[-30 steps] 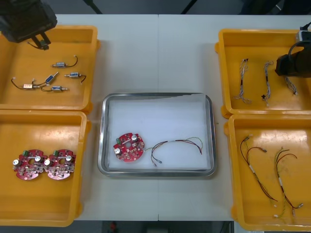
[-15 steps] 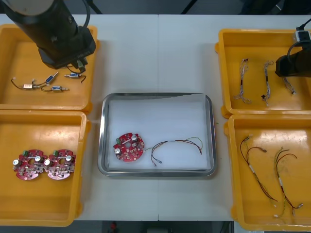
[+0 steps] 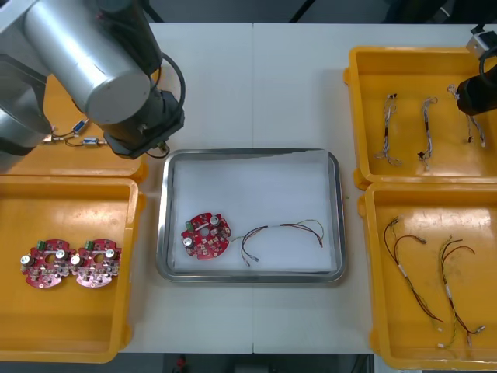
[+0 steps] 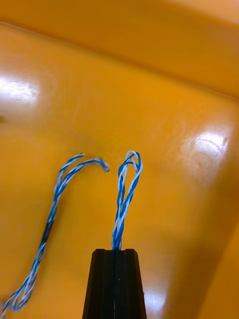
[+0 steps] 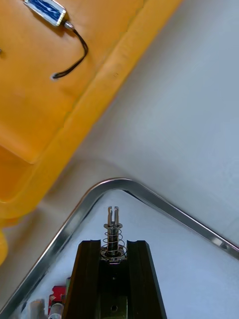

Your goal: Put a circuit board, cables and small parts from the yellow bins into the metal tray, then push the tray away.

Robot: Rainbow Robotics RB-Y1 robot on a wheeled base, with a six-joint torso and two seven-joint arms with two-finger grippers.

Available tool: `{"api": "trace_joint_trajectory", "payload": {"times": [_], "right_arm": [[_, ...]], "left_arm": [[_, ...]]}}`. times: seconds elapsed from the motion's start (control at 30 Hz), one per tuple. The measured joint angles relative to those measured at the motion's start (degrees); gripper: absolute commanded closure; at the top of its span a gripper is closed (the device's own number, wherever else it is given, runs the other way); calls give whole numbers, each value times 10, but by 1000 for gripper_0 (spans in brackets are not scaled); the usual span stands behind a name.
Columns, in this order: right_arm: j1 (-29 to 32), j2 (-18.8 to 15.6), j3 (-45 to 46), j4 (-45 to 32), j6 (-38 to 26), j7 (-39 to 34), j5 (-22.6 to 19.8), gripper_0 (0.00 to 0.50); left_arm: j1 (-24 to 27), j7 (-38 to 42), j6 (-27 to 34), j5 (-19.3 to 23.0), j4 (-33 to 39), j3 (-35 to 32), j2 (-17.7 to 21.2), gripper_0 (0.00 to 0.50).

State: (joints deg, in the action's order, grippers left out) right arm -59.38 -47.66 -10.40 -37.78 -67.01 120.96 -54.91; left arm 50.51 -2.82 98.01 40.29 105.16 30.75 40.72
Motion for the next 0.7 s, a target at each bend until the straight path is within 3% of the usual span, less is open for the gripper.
{"api": "trace_joint_trajectory", "payload": {"times": [0.37, 0.7], "right_arm": [[0, -28, 16, -111, -165, 1, 1, 500], [1, -35, 36, -217, -301, 1, 12, 500]], "left_arm": [[-1, 0, 0, -72, -45, 45, -80, 500], [-39, 0, -28, -147, -48, 97, -111, 500]]}}
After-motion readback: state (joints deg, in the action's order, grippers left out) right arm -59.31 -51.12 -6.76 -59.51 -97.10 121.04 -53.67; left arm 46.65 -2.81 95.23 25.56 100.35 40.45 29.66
